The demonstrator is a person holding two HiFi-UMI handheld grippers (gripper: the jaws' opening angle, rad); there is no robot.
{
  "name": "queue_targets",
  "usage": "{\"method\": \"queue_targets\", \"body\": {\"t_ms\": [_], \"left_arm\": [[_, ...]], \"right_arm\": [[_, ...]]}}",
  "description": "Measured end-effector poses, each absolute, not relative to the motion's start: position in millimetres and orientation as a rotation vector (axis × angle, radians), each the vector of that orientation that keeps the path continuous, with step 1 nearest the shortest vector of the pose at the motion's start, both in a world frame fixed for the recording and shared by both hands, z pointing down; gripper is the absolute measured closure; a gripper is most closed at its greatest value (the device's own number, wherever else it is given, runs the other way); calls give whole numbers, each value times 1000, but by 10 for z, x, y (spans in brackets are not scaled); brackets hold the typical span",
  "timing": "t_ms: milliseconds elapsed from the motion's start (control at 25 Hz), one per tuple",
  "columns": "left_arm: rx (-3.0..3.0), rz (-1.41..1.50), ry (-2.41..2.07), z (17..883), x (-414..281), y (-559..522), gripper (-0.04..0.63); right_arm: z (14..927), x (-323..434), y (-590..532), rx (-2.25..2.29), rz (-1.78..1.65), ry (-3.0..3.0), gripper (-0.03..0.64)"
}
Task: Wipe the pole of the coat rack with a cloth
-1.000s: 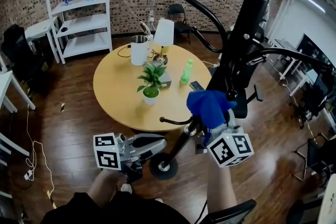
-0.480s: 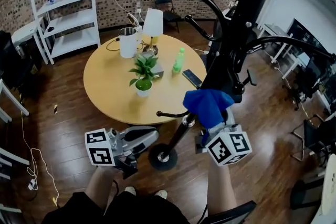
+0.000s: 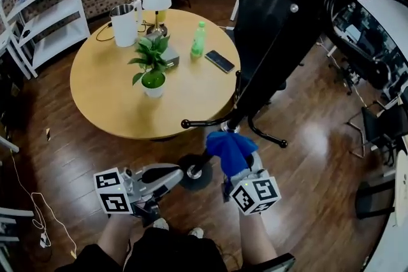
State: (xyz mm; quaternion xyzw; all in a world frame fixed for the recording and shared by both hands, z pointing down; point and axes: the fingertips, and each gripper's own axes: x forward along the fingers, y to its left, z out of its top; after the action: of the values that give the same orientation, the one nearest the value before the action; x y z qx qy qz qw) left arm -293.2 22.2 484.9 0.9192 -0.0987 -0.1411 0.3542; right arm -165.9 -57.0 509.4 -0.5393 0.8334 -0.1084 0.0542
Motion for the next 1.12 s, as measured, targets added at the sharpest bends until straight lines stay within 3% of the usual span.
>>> {"method": "queue_targets", "body": {"t_ms": [320,640,840,1120], "left_arm": [[2494,-412,-234,5944,-2793,20,592],[2610,-449,-276,7568,-2761,-15,592],[2622,-459,-289,8193,-2792,72,592],[2570,-423,-337,8672,-2796,84,592]], "right_arm": [[6166,-1622,-622,-1549,-156,2509,592],[8398,-1581,-603,-1565,-190,2516,592],[9906,-1631,-621,-1592,-408,2542,592],[11888,-1767,-662,-1645,-973,2565,592]]}}
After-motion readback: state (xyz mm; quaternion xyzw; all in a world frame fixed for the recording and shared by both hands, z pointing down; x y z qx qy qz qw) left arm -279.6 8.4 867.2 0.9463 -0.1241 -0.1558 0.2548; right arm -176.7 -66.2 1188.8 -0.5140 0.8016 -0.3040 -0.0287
